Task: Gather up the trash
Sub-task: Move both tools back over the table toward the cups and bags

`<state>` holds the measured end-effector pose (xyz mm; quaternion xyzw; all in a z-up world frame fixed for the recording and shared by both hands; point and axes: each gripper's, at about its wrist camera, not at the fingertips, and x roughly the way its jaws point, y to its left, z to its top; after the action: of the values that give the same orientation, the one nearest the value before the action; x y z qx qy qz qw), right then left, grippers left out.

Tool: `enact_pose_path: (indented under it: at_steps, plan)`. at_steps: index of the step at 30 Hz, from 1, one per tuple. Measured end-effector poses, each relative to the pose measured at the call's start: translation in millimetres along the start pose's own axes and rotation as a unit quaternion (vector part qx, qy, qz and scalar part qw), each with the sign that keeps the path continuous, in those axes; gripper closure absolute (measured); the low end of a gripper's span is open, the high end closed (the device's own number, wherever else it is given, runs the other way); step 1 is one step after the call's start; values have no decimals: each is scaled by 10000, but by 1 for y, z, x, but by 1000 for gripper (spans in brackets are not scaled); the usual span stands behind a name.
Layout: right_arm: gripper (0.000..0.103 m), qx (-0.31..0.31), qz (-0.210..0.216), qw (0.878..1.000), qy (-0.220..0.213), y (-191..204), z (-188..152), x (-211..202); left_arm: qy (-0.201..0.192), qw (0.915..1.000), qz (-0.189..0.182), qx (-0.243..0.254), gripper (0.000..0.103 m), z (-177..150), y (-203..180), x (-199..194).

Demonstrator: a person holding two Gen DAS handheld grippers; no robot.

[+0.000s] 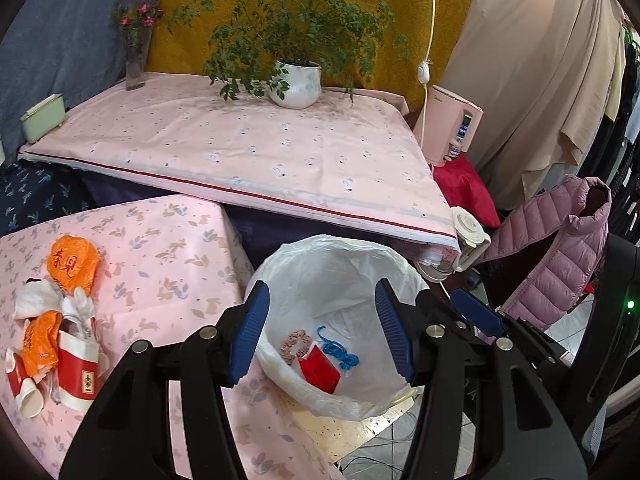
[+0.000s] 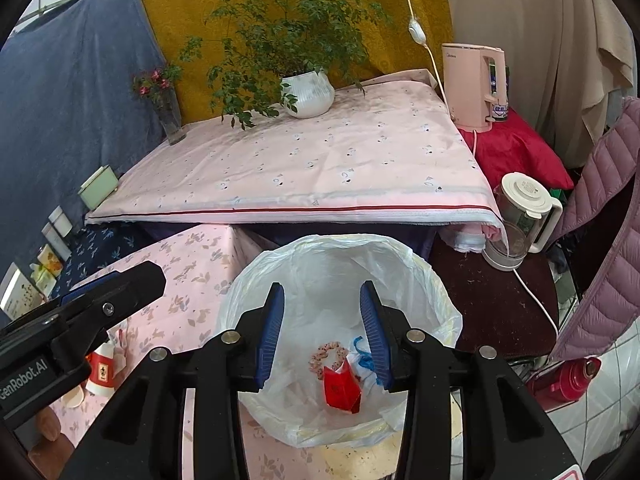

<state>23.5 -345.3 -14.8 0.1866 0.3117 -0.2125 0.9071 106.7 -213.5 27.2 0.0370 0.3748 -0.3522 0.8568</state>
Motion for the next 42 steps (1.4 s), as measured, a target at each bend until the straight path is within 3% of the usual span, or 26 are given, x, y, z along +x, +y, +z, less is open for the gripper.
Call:
enact_pose_path:
  at_steps: [25,37,42]
  plan:
    - [57,-785,464,9958,46,100,-25,-16,-315,9927,936,-690,47,-29,100,-56]
    - [54,-1158,793,9897,292,161,-51,-7,-246,9804,1549,-1195,38,-64,172,-76]
    - [49,-1294,921,9864,424,188,-66,-1,-186,9713,1890,-1434,27,-84,208,-86]
